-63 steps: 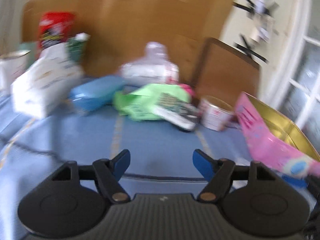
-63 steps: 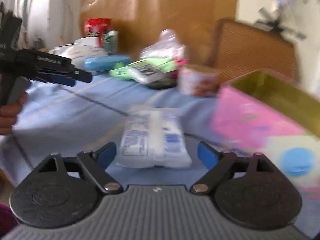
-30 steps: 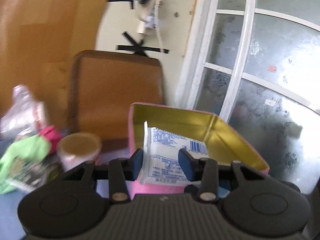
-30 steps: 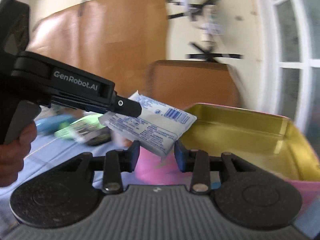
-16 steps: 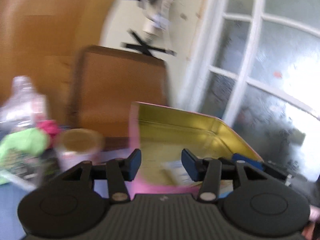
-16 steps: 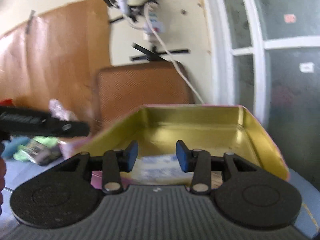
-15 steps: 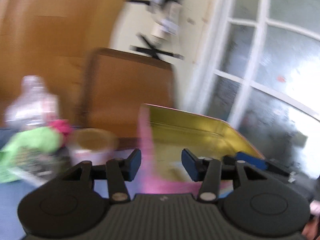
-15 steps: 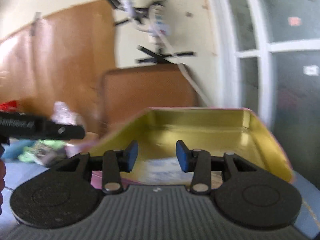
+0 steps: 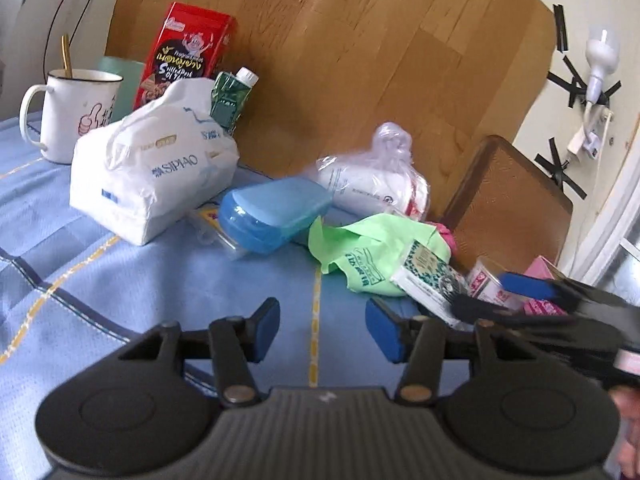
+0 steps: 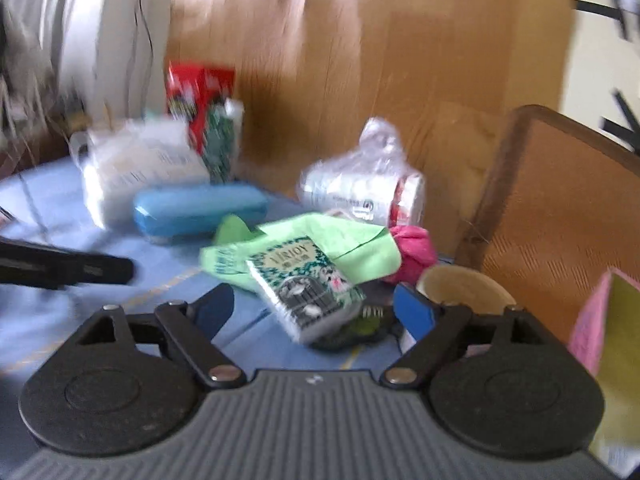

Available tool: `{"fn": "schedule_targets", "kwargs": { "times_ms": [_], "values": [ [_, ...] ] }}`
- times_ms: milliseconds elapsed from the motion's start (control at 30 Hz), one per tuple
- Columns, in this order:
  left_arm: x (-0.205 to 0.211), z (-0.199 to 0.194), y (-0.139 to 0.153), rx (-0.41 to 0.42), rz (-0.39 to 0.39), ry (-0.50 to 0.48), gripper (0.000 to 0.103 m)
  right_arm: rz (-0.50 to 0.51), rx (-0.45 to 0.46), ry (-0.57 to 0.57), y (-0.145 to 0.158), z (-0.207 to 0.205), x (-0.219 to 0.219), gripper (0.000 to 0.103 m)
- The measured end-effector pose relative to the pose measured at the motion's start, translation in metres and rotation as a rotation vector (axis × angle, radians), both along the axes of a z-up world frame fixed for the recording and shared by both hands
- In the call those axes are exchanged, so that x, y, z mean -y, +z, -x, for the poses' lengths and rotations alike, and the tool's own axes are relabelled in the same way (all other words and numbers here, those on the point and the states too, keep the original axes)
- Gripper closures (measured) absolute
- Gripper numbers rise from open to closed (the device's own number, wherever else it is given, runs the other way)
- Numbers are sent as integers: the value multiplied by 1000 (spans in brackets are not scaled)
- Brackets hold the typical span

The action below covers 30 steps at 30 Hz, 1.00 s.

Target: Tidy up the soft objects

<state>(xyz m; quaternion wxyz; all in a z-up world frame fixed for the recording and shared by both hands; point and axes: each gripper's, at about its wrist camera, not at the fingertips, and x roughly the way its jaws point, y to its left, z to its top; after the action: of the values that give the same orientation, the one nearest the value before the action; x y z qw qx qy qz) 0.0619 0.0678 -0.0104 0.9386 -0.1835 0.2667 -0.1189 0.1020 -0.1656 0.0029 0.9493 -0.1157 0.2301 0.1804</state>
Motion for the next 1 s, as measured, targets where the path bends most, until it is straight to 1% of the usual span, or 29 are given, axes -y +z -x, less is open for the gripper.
{"fn": "schedule_targets", "kwargs": {
  "times_ms": [33,67,133,200,300,400,500,533,567,600,633,700,767,800,867,900,933,967,1000],
  "values": [
    [2,-1,0,-2,-1,-7,54,22,-29,-4,-4,-15,-4,14],
    [2,-1,-1,2,-3,-13,54,28,-58,-6,-9,-23,-5,18],
    [5,2,1,15,-12,-17,53,31,-111,-12,-16,-32,-7,36],
    [7,3,2,17,-8,-24,52,8,-118,-25,-18,-19,-6,38],
    [8,3,2,14,3,-38,52,-33,-145,13,-12,17,4,38],
    [10,6,3,21,2,-78,52,-24,-147,44,-13,67,14,37],
    [18,9,5,25,-14,-142,52,-14,-150,34,-19,109,29,35],
    [23,12,6,23,-22,-172,52,-15,-145,25,-21,119,35,33],
    [28,14,7,18,-19,-197,52,-22,-136,7,-23,129,41,28],
    [34,19,8,11,-2,-230,52,-33,-129,-18,-24,138,46,24],
    [38,21,9,3,19,-261,52,-46,-125,-39,-26,142,51,21],
    [54,30,12,-14,50,-351,52,-87,-126,-72,-28,151,59,21],
    [72,36,15,-31,19,-396,52,-136,-140,-84,-31,152,64,21],
    [82,39,16,-42,-7,-416,53,-151,-142,-84,-32,152,65,21],
    [95,42,12,-68,-32,-449,56,-166,-132,-80,-31,153,62,22],
    [102,42,9,-94,-36,-464,64,-173,-129,-73,-32,153,60,23],
    [109,41,3,-129,-31,-487,68,-182,-131,-62,-33,151,57,34],
    [112,44,1,-127,-30,-482,66,-186,-138,-55,-34,150,56,46],
    [116,47,3,-117,-46,-474,67,-175,-130,-70,-36,149,55,49]
  ]
}}
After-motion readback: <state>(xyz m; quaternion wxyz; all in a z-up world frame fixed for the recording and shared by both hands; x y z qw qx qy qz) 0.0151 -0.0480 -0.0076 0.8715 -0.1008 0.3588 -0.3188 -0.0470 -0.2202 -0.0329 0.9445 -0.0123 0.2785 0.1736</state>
